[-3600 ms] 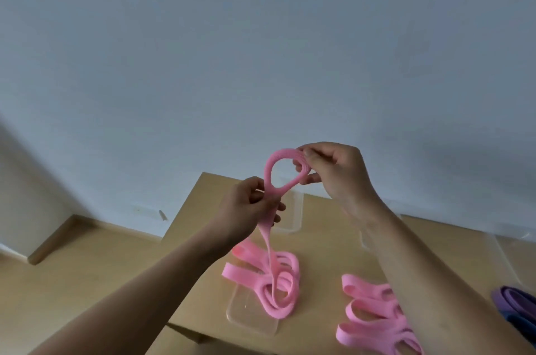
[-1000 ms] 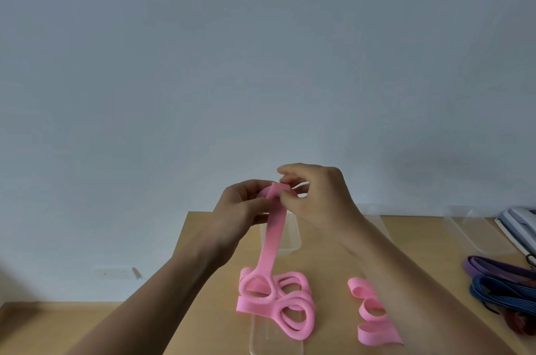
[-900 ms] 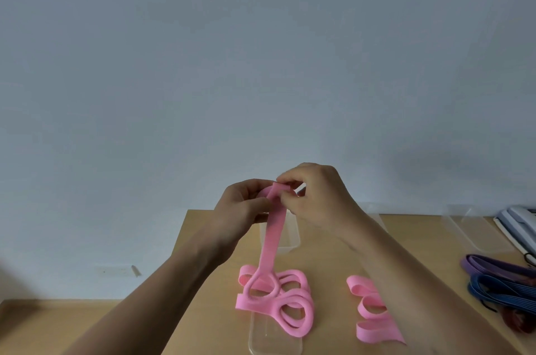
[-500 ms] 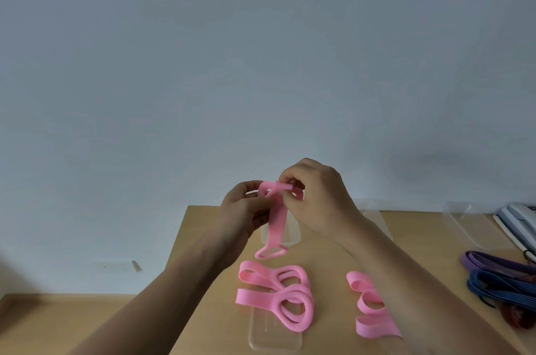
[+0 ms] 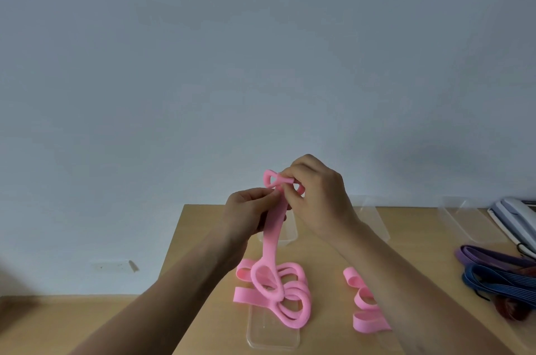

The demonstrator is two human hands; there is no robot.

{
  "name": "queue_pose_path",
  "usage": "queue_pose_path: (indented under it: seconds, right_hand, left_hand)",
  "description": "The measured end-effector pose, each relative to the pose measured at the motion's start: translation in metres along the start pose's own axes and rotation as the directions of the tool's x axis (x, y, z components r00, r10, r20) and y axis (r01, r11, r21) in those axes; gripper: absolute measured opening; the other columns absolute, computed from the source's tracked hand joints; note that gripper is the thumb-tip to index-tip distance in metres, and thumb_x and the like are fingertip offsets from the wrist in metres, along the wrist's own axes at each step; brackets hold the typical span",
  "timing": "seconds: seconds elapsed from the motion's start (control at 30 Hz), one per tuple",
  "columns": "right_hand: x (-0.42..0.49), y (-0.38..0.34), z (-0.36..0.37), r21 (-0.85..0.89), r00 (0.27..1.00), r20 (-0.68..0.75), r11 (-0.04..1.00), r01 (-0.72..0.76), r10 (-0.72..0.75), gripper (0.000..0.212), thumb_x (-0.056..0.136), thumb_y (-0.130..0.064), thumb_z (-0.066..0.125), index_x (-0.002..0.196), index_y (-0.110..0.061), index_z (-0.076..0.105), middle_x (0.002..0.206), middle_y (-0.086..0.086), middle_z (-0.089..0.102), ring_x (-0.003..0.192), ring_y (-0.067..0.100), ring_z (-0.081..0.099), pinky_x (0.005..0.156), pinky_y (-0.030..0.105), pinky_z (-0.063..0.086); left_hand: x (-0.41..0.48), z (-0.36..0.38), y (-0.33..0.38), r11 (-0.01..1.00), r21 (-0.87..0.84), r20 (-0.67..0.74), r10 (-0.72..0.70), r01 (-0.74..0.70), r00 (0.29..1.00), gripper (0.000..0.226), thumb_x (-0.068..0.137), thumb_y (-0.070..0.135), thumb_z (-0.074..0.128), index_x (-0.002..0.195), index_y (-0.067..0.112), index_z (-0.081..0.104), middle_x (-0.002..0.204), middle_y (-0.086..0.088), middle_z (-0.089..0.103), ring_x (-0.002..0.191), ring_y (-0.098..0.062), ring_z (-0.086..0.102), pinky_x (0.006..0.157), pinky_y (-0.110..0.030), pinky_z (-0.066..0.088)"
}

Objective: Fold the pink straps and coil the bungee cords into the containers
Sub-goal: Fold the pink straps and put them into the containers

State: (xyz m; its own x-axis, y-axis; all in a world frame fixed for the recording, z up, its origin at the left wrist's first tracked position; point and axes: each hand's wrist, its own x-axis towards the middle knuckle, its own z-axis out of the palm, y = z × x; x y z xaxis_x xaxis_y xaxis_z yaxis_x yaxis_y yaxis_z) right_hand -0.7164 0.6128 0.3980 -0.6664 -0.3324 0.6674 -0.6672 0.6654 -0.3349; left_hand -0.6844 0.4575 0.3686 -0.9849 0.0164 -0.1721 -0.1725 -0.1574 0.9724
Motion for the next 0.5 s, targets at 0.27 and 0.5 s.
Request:
queue_pose_path:
  seconds: [0.27,0.5]
  right_hand:
    - [-0.0068,0.0021,0.0035,0.027,0.997,-0.027,0.997,0.074,-0.073,0.005,0.086,-0.002,0.075,0.081,-0.004,0.075,0.082,0.004,0.061,0.067,0.02,0.058,0.058,0.029,0.049]
    - [-0.0078,0.0027,-0.0002,0.016,0.99,-0.02,0.99,0.141,-0.14,0.009,0.081,0.005,0.076,0.086,-0.002,0.077,0.091,0.009,0.072,0.083,0.027,0.069,0.069,0.035,0.058]
  left_hand:
    - [0.0,0.0003,-0.0017,0.998,-0.057,-0.027,0.024,-0.026,0.999,0.022,0.1,0.018,0.063,0.105,0.005,0.08,0.103,-0.018,0.079,0.092,-0.027,0.074,0.084,-0.036,0.06]
    - [-0.0002,0.0008,-0.0016,0.991,-0.128,0.03,0.051,-0.047,0.998,0.038,0.088,0.039,0.069,0.099,0.005,0.081,0.097,-0.016,0.078,0.085,-0.022,0.072,0.077,-0.032,0.059]
